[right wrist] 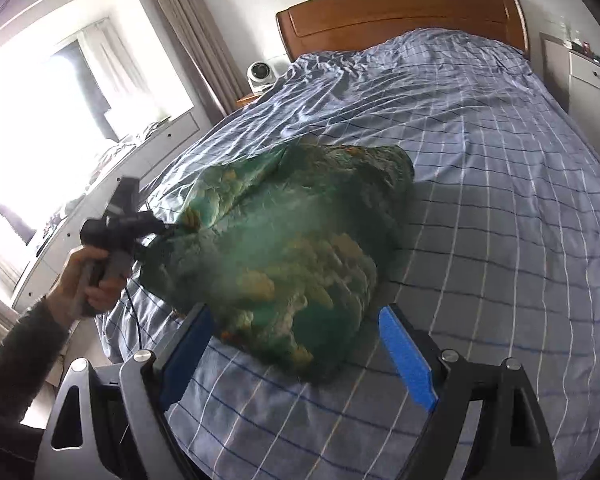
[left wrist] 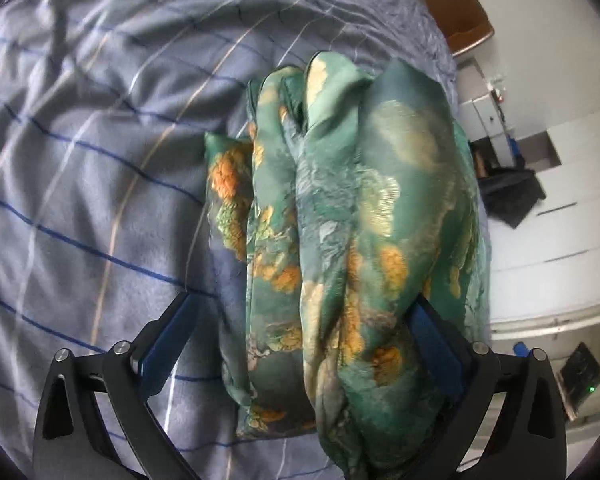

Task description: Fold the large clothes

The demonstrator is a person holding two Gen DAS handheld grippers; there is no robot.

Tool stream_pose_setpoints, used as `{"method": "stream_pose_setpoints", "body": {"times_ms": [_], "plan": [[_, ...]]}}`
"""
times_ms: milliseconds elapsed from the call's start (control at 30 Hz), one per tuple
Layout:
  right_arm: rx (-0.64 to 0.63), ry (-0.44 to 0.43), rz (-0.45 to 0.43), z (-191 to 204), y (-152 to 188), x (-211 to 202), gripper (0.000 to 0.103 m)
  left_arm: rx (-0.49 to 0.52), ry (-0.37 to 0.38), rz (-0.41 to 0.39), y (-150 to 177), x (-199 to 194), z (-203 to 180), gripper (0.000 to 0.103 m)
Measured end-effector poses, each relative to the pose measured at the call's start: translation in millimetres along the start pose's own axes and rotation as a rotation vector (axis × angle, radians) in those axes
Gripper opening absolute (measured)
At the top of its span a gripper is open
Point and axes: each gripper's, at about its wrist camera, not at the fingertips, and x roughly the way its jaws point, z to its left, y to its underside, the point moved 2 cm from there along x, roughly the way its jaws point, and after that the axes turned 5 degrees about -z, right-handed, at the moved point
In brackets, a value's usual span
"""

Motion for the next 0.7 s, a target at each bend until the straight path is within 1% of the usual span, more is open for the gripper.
{"method": "stream_pose_setpoints", "body": {"times_ms": [133,200,233,300,400,500,533,567,600,667,700], "plan": [[0.013,-0.005,0.027,-11.3,-5.0,20.4,0.087,0.009,0.048,0.016,-1.3,13.6,-1.9,0.103],[0.079,-0.026,0.048,-27.9,-5.1,34.8,0.087,0.007,0.072,0.026,-10.7,24.1,-1.0,0.103],[0.109,-0.045,0.054,-34.7,-4.5,39.8,0.087,0.010,0.082,0.029,-11.0,29.0,-1.8,0.103],[0.207,-0.122,0.078,-56.1,-2.2,58.2,0.087,0.014,0.096,0.031,-19.3,36.0,-3.2,0.103],[0.303,-0.217,0.123,-77.3,2.3,91.2,0.087,-0.004,0.134,0.041,-21.1,46.1,-0.6,0.103],[0.321,-0.259,0.167,-83.1,9.1,122.1,0.087,-0.032,0.172,0.056,-17.4,49.6,4.2,0.103],[0.334,-0.287,0.171,-82.5,10.4,128.3,0.089,-0.034,0.178,0.059,-17.0,51.1,4.6,0.103],[0.365,-0.328,0.171,-82.5,11.6,136.0,0.097,-0.038,0.182,0.060,-16.9,54.0,4.4,0.103],[0.396,-0.344,0.175,-82.7,12.0,144.6,0.098,-0.044,0.181,0.059,-17.2,57.9,3.8,0.103],[0.432,-0.345,0.197,-81.2,12.0,160.1,0.100,-0.056,0.160,0.052,-17.9,64.5,-0.3,0.103],[0.430,-0.323,0.208,-76.3,10.2,168.1,0.100,-0.057,0.140,0.050,-16.3,66.0,-4.7,0.103]]}}
